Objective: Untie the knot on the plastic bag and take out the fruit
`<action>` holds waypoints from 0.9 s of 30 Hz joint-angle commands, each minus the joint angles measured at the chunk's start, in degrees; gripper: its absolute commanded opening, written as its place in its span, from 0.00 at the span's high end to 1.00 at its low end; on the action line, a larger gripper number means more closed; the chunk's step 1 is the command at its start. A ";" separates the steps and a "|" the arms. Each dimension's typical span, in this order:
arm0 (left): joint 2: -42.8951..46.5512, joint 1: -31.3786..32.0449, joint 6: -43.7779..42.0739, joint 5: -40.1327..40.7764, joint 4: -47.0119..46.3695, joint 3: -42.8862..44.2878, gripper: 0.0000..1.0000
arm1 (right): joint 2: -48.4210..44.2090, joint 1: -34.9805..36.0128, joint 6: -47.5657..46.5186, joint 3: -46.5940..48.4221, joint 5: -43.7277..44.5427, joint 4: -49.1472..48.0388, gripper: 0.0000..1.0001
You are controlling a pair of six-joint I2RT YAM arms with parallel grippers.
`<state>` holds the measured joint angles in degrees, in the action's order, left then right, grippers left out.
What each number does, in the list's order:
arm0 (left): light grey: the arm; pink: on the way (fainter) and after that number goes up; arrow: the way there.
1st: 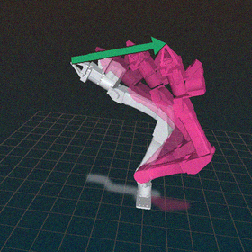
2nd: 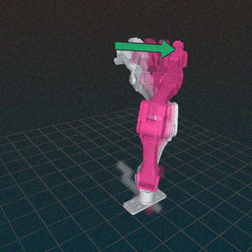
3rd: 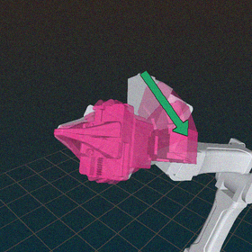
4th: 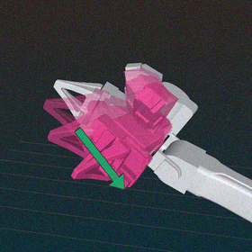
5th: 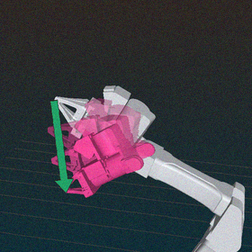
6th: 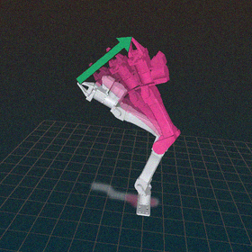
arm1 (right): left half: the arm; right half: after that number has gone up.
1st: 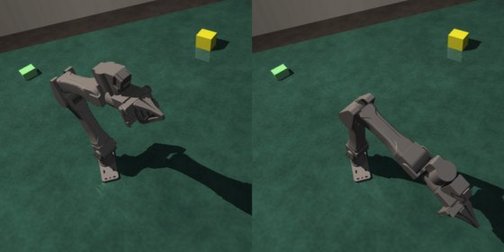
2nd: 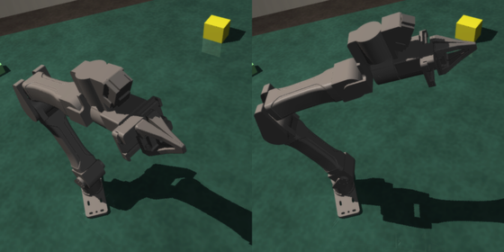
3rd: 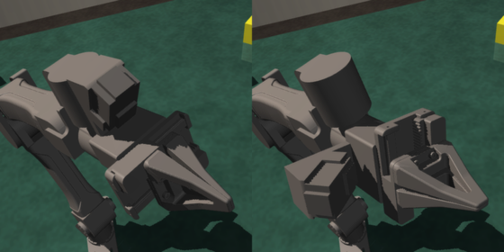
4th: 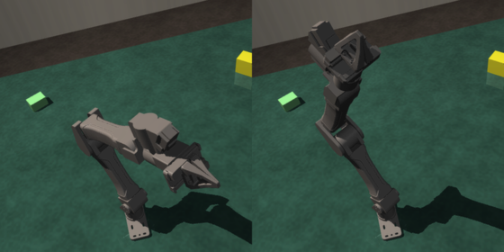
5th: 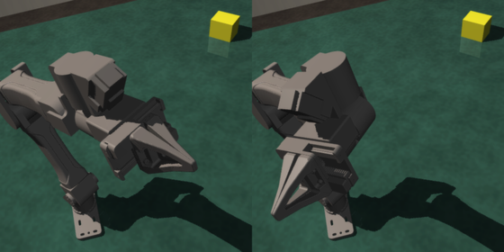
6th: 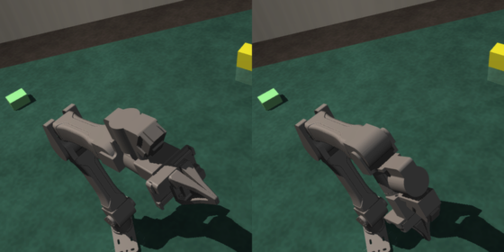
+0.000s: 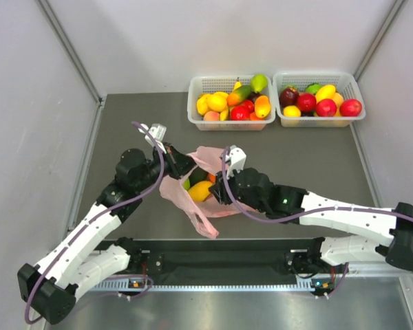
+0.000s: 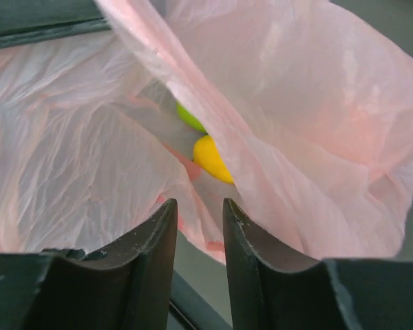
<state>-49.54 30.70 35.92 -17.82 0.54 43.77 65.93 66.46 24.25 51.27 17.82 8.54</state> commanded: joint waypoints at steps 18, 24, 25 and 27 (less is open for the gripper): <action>10.25 4.54 6.52 3.76 6.15 -9.57 1.00 | 23.88 -7.91 15.39 4.36 19.97 2.80 0.66; 10.34 5.95 8.64 4.02 3.60 -15.46 1.00 | 24.95 -12.23 9.17 4.46 10.71 -4.62 0.49; 10.60 6.21 8.73 4.20 3.60 -15.82 1.00 | 24.34 -12.14 7.67 3.85 7.78 -6.32 0.46; 11.74 6.22 8.99 4.64 3.77 -16.69 1.00 | 22.93 -11.97 6.51 2.79 -1.33 -9.57 0.37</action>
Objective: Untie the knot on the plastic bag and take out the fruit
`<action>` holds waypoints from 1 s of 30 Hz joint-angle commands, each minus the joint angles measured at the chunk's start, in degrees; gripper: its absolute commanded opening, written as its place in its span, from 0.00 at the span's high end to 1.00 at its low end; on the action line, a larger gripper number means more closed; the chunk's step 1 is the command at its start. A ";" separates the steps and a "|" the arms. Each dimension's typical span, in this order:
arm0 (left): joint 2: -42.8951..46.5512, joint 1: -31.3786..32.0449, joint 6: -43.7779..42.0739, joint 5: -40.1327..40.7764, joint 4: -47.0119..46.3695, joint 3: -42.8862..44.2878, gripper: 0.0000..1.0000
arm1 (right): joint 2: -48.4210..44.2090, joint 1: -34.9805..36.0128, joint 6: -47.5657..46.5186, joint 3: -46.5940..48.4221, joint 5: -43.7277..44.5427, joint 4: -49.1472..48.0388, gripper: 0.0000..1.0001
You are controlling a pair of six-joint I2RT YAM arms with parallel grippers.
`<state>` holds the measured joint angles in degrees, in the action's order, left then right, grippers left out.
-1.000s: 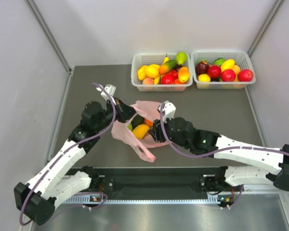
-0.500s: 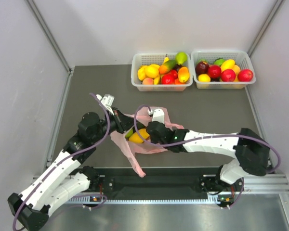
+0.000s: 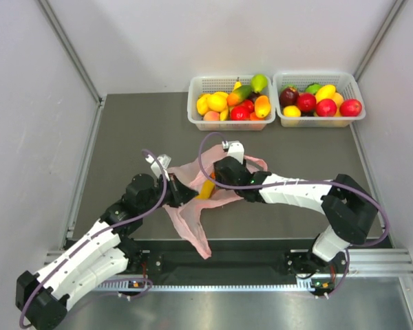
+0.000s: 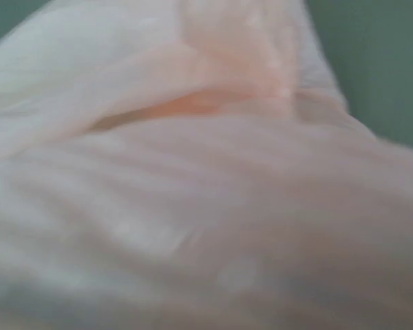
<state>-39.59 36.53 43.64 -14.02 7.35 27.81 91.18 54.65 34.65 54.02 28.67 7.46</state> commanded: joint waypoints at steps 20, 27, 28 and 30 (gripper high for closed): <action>4.09 0.47 4.09 1.98 -4.02 0.58 1.00 | 18.68 8.45 20.27 23.32 0.94 12.12 0.16; 7.42 0.47 4.09 4.09 -2.88 -1.01 1.00 | 21.41 8.19 20.19 22.62 0.43 10.91 0.29; 7.51 0.47 4.00 4.26 -2.44 -1.01 1.00 | 21.50 7.58 19.84 22.10 0.25 10.64 0.33; 8.30 0.47 3.74 5.14 -0.95 -0.92 1.00 | 20.80 7.05 19.22 20.61 -0.10 9.68 0.46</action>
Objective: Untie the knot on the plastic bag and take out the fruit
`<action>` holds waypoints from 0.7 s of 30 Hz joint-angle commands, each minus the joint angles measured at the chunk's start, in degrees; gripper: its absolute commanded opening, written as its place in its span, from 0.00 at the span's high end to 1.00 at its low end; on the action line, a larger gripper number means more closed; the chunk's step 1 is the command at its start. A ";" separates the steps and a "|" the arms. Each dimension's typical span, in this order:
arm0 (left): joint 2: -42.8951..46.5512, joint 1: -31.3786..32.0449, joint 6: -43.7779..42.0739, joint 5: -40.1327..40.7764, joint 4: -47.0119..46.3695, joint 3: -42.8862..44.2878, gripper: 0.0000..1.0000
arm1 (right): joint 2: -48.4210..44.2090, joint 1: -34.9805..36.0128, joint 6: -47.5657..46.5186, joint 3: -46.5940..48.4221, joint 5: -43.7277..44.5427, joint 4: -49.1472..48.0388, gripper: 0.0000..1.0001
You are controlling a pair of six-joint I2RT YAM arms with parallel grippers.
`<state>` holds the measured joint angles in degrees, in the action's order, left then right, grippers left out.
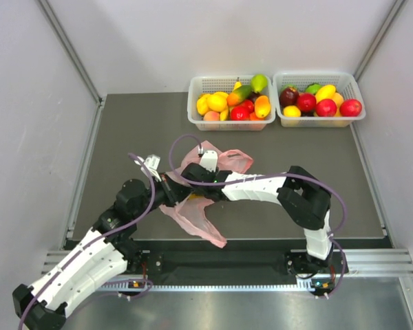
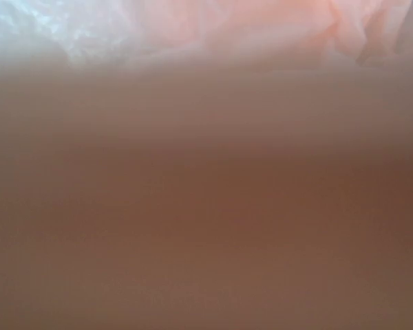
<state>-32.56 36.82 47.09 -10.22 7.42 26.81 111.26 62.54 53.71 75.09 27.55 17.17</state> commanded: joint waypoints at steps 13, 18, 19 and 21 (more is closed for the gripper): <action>3.82 0.18 -0.24 6.44 1.28 -2.20 1.00 | -20.37 -4.09 -19.40 -20.14 -14.86 -14.52 1.00; 2.24 0.18 -0.77 8.98 -0.03 -2.02 1.00 | -28.99 -6.20 -27.77 -23.32 -33.95 -12.09 1.00; 1.97 0.18 -0.77 9.34 -0.47 -2.02 1.00 | -30.13 -6.64 -31.18 -23.23 -36.32 -9.90 1.00; 0.66 0.18 -0.86 9.69 -2.14 -1.94 1.00 | -31.10 -6.91 -33.93 -23.06 -40.20 -7.34 1.00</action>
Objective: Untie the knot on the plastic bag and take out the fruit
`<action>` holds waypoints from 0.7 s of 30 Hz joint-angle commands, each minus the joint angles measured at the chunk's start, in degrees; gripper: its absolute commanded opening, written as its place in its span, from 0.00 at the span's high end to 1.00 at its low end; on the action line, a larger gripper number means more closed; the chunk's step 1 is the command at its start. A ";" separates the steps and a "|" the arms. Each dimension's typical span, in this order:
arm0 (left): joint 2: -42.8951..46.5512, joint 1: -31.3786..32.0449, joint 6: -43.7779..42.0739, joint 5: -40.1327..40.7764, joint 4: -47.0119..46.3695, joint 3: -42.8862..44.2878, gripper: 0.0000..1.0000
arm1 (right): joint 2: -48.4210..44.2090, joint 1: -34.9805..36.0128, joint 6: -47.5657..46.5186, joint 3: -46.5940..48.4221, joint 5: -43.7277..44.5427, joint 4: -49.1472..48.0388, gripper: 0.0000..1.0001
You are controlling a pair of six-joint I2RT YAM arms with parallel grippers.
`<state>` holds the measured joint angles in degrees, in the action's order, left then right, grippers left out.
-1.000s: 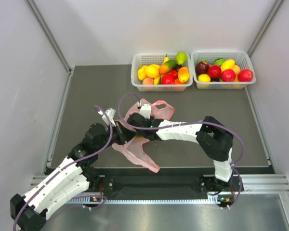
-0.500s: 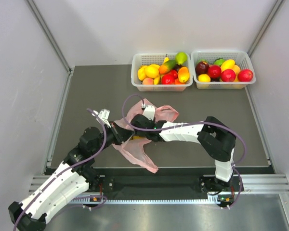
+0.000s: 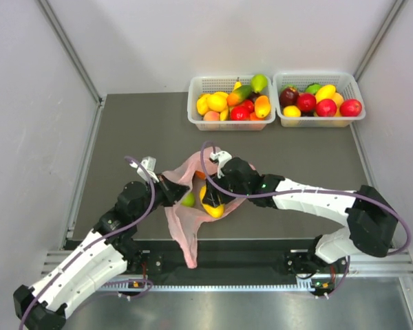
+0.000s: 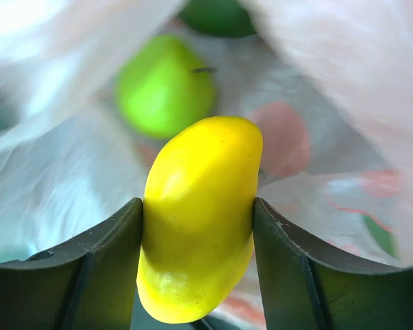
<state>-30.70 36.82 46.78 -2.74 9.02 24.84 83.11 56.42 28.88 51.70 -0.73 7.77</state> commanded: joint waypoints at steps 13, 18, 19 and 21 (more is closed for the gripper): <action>-7.53 0.18 -1.17 5.29 -6.47 -0.32 1.00 | -21.32 -9.92 -19.03 7.16 -23.17 7.78 1.00; -6.92 0.18 -1.43 5.12 -6.82 -0.32 1.00 | -19.40 -17.20 -18.34 17.00 -12.82 7.79 1.00; -6.83 0.18 -1.87 5.12 -6.64 -0.14 1.00 | -16.17 -18.27 -18.25 18.77 -10.80 8.48 1.00; -6.57 0.18 -2.22 4.77 -6.03 0.29 1.00 | -12.20 -21.60 -17.99 22.46 -6.66 9.45 1.00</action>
<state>-38.20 36.82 46.04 1.43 6.02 24.69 65.21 39.07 11.55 68.86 -15.03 16.95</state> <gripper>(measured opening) 0.012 0.577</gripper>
